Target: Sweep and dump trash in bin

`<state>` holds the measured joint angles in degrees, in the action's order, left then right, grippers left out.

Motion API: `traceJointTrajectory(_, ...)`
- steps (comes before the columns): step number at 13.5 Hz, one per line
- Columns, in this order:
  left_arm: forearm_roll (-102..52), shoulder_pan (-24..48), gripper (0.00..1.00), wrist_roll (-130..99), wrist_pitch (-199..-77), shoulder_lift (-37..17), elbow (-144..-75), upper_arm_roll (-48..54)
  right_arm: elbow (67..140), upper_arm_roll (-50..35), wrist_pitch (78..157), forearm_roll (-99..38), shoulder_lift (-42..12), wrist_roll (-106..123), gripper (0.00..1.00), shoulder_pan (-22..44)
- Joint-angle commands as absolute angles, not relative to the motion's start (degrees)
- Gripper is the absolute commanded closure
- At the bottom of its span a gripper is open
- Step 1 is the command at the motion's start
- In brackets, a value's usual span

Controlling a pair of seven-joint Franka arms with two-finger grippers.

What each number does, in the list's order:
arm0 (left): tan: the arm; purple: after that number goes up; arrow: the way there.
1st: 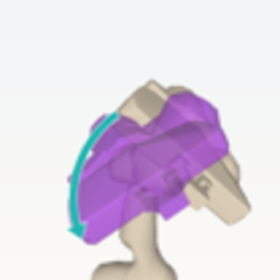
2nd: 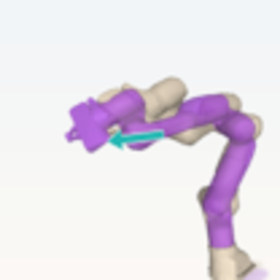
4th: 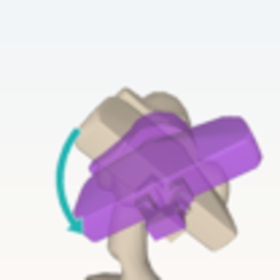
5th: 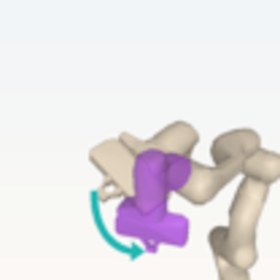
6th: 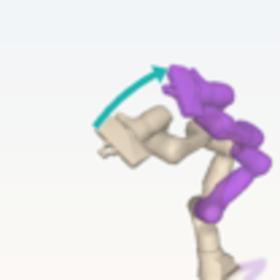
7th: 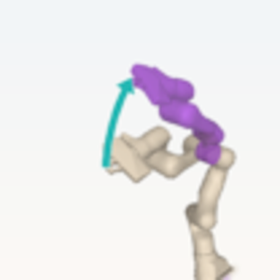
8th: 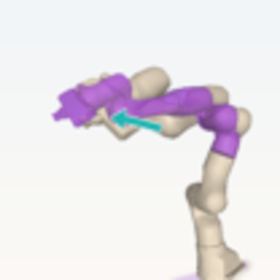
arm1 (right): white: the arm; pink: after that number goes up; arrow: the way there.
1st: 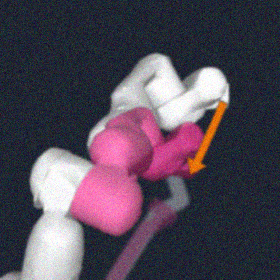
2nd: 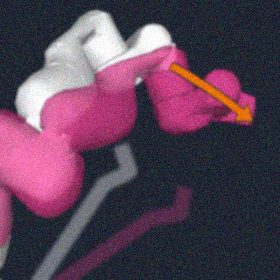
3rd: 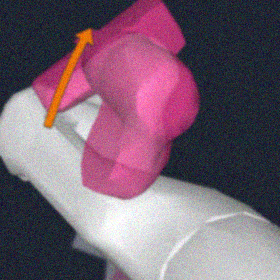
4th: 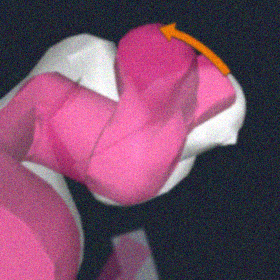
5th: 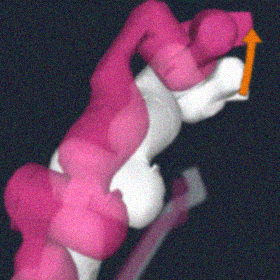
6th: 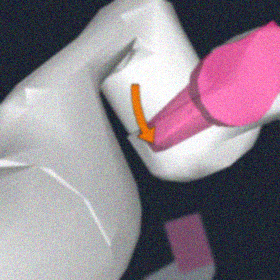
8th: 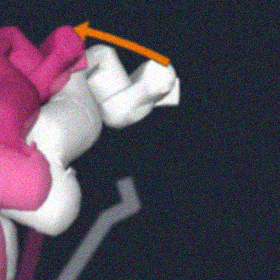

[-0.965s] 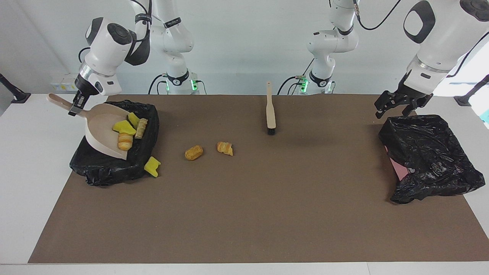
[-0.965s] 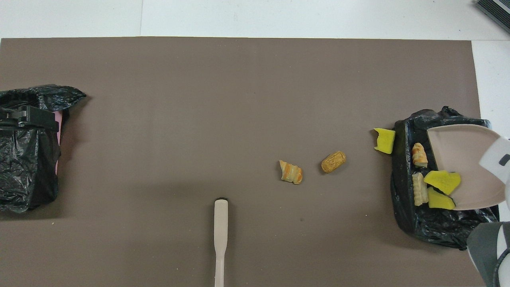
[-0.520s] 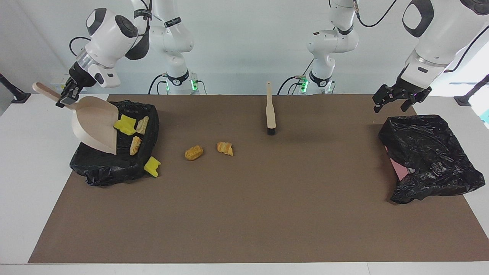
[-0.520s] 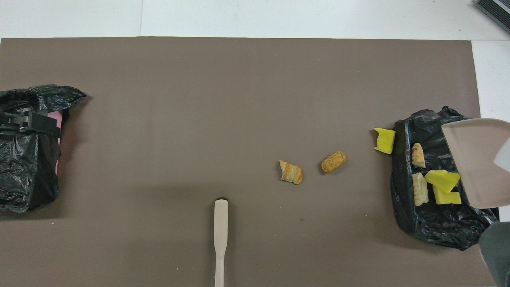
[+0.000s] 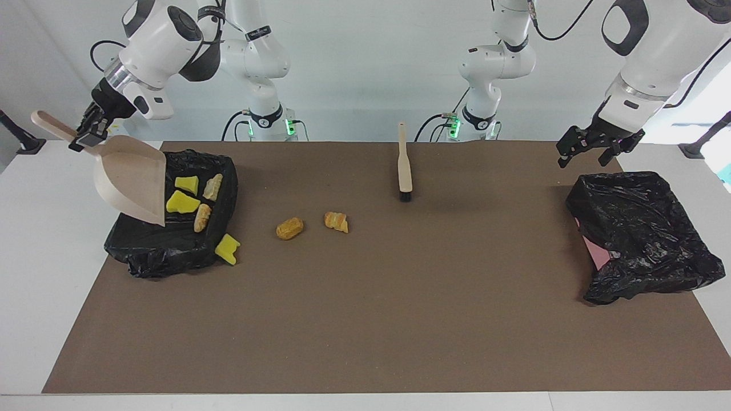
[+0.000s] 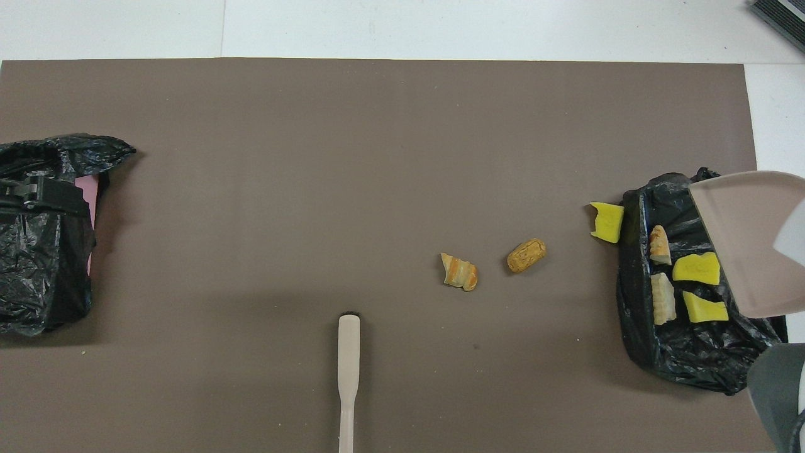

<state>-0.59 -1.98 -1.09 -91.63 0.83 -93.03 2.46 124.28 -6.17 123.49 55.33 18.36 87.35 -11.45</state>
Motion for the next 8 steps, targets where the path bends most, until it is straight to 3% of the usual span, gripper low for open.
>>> traceJointTrajectory(1,0.3,-2.1,0.00,-0.9,-91.2,1.4,-93.2,2.5,119.5,-9.7,119.4,49.3,15.2,86.7,1.00,-11.3)
traceJointTrajectory(5,0.3,-2.1,0.00,-0.9,-91.2,1.4,-93.2,2.5,111.6,-13.8,117.6,38.5,9.2,80.8,1.00,-11.1)
traceJointTrajectory(8,0.3,-2.1,0.00,-0.9,-91.2,1.4,-93.2,2.5,104.4,-16.4,109.4,37.9,1.9,66.3,1.00,-4.1)
